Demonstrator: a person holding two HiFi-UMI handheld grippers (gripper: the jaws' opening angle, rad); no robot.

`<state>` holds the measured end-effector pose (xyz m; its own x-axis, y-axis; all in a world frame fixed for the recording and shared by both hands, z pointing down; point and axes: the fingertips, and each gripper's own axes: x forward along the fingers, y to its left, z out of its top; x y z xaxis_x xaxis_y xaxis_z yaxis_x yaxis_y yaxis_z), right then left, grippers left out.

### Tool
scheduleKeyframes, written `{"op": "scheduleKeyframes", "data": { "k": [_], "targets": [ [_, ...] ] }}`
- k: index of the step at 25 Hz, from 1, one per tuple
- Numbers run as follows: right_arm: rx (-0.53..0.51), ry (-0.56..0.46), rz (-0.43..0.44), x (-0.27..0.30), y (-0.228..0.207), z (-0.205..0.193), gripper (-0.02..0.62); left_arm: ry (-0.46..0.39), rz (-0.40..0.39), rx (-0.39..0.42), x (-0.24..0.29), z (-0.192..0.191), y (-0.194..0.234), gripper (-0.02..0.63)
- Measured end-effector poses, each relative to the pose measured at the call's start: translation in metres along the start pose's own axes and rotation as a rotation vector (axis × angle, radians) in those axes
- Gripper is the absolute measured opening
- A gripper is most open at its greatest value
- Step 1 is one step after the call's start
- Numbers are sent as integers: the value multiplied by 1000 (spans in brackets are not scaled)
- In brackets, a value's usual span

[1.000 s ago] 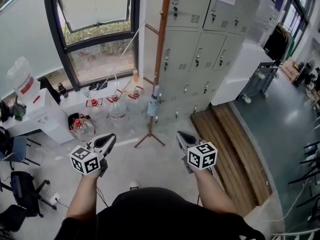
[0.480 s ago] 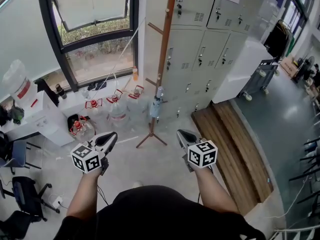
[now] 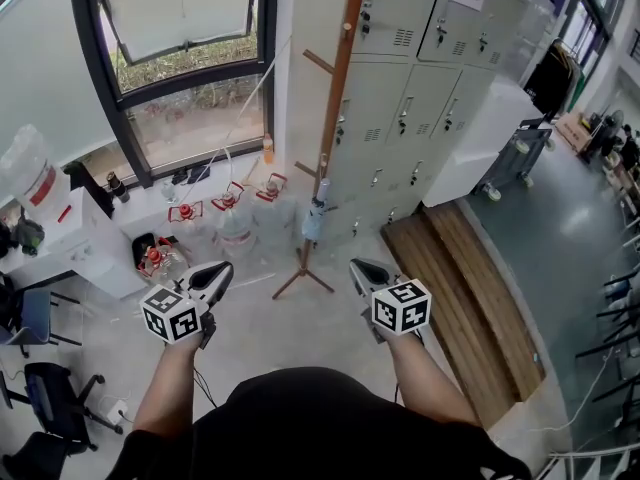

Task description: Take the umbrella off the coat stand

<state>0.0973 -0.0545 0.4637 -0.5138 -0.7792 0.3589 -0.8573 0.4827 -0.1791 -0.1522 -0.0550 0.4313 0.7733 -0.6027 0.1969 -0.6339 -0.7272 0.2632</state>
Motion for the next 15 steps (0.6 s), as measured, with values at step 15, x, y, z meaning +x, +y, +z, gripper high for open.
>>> {"op": "scheduleKeyframes", "data": {
  "k": [15],
  "targets": [
    [6,17,-42,38,8,12,15,6,-33,-7,0,13,49,28]
  ]
}}
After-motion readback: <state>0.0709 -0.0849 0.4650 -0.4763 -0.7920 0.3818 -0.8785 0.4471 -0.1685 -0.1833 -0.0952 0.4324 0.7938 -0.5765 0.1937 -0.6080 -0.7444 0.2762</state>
